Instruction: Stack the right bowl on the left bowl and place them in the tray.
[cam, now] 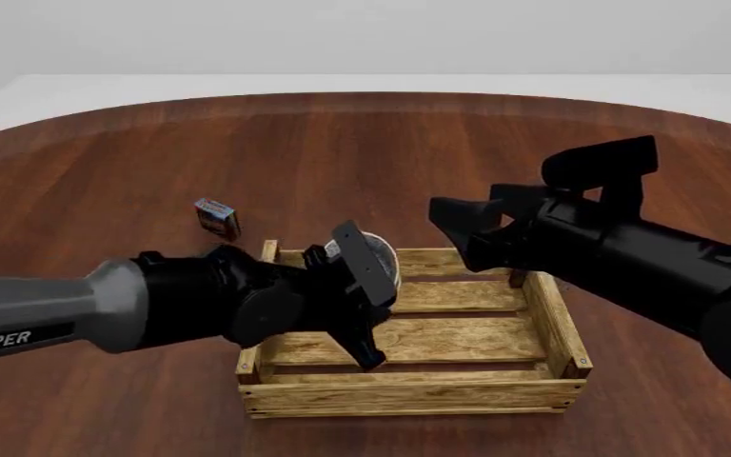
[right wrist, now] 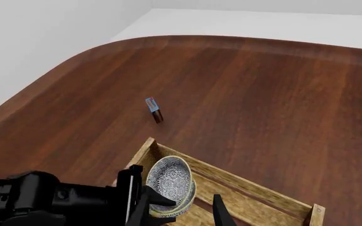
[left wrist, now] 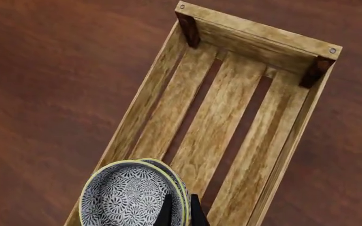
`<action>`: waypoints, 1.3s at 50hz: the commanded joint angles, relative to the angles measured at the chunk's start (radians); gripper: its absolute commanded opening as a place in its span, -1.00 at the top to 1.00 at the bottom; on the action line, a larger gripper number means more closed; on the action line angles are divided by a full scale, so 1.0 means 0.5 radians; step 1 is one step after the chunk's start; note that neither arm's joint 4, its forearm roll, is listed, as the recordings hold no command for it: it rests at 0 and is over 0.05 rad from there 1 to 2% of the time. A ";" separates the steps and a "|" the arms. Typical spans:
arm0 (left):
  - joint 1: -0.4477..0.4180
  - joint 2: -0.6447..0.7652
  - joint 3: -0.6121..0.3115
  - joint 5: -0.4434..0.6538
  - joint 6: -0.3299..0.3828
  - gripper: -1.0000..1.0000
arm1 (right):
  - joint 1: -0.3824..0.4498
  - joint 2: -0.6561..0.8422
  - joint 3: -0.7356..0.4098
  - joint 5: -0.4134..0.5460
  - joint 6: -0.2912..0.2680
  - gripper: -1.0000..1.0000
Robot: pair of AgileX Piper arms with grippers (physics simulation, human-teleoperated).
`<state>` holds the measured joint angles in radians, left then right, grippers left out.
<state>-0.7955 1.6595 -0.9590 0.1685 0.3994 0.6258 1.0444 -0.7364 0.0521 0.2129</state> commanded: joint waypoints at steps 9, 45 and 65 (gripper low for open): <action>-0.040 0.200 -0.057 -0.046 -0.046 1.00 | 0.002 0.005 0.001 -0.002 0.001 -1.00; -0.063 0.519 -0.174 -0.065 -0.091 1.00 | 0.003 0.009 0.003 -0.005 -0.001 -1.00; -0.097 0.568 -0.169 -0.076 -0.132 1.00 | 0.002 0.025 0.000 -0.010 -0.002 -1.00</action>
<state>-0.8515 1.8783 -1.0754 0.1584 0.3532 0.6255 1.0467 -0.7361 0.0514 0.2118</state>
